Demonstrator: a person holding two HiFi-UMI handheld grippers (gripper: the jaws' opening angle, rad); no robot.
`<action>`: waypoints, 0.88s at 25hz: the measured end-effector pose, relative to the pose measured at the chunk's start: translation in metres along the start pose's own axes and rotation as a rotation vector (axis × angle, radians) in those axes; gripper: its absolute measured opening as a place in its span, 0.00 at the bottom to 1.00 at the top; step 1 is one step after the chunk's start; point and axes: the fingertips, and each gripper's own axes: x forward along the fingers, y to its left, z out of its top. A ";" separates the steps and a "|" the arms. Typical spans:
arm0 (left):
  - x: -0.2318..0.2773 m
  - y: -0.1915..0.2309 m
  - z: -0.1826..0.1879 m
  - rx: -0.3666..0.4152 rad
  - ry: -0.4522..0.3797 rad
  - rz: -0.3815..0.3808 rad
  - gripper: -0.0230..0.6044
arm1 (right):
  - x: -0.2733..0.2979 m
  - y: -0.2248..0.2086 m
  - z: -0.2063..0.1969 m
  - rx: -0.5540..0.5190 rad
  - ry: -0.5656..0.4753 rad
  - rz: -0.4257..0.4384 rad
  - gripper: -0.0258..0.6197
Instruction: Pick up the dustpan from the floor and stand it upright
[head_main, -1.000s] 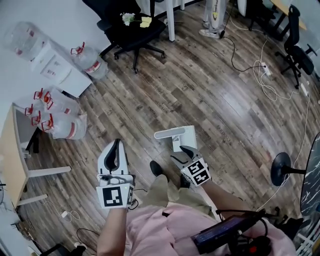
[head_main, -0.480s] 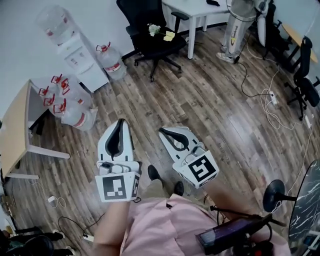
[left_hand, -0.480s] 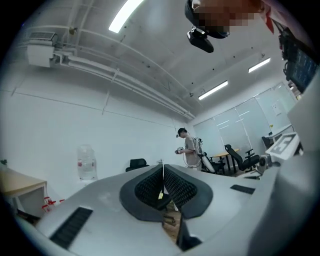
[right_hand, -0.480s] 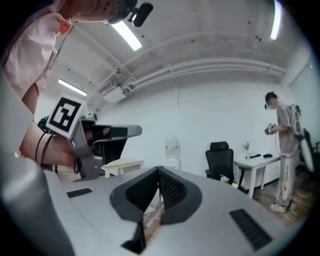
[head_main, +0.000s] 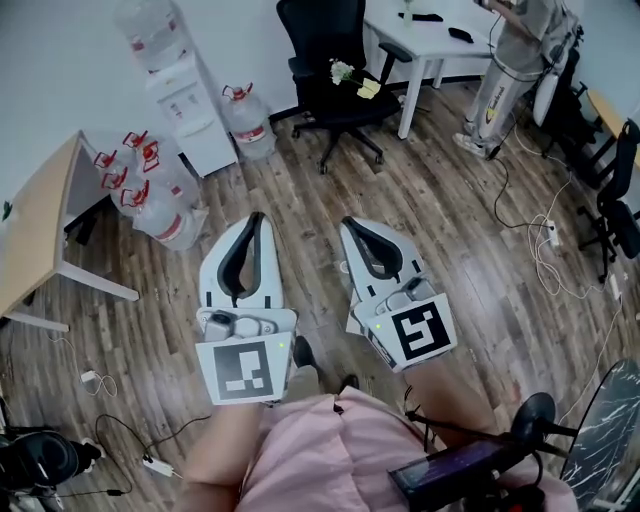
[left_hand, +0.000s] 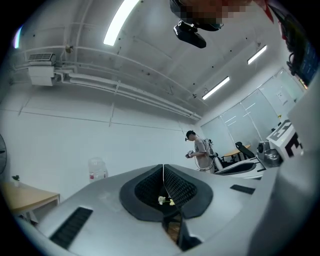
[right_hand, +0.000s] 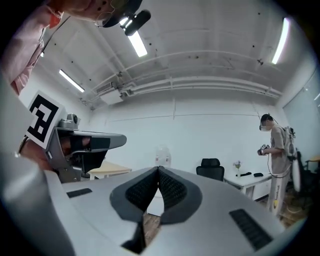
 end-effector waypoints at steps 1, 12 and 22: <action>0.000 0.002 -0.001 -0.001 0.004 0.003 0.06 | 0.002 0.000 0.000 -0.004 0.002 -0.002 0.04; 0.003 -0.002 -0.009 -0.001 0.026 -0.028 0.06 | 0.009 -0.003 -0.002 -0.009 0.010 -0.036 0.04; 0.007 0.007 -0.017 -0.017 0.035 -0.045 0.06 | 0.022 -0.003 -0.004 -0.018 0.019 -0.050 0.04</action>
